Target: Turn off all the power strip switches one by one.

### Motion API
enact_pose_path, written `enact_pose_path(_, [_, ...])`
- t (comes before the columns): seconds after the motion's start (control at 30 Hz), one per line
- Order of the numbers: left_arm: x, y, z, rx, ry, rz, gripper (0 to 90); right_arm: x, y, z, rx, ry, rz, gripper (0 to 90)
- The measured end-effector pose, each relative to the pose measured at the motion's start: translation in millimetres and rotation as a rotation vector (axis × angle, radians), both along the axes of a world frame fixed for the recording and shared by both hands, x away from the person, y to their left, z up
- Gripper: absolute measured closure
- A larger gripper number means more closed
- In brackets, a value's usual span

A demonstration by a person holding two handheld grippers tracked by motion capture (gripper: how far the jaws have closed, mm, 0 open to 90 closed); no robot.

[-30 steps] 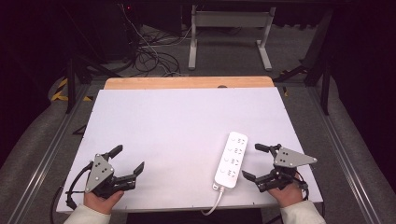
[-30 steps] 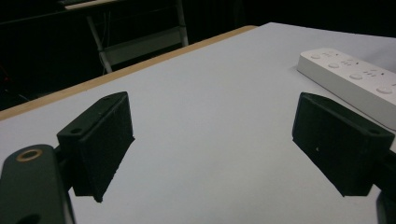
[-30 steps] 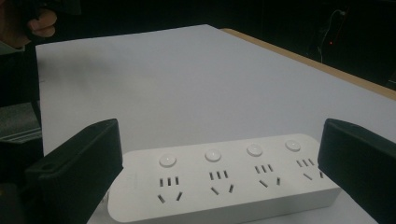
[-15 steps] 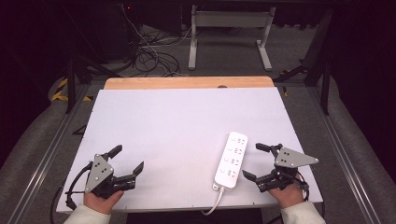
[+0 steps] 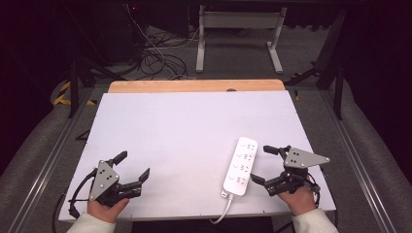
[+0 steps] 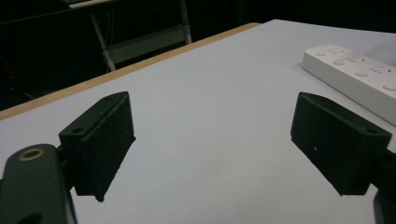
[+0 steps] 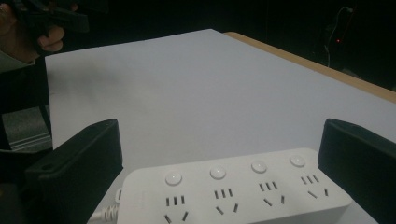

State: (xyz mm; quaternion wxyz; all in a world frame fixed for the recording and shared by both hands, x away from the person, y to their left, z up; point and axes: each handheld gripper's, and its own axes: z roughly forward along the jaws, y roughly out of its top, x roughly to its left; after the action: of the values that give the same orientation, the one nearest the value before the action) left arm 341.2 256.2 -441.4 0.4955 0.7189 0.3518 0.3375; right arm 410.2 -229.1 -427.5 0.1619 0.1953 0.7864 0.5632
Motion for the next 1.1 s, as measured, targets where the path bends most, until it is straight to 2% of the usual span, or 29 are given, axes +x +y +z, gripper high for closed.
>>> enact_pose_path(0.2, [0.4,0.2,-0.2,0.005,0.003,0.002,14.6,4.2,11.1,4.7,-0.014,0.017,0.017,0.5])
enact_pose_path(0.43, [0.7,0.0,-0.5,0.005,0.006,0.003,14.6,8.7,25.5,8.6,-0.031,0.015,0.038,0.5])
enact_pose_path(0.53, [1.2,-0.3,-0.8,0.008,0.008,0.004,14.7,12.5,34.6,10.7,-0.038,0.039,0.056,0.5])
enact_pose_path(0.8, [1.5,0.1,-1.0,0.008,0.011,0.007,14.7,14.7,47.3,14.0,-0.036,0.072,0.058,2.0])
enact_pose_path(1.1, [1.7,-0.1,-1.3,0.012,0.011,0.012,14.7,10.3,53.5,19.5,-0.063,0.059,0.028,13.4])
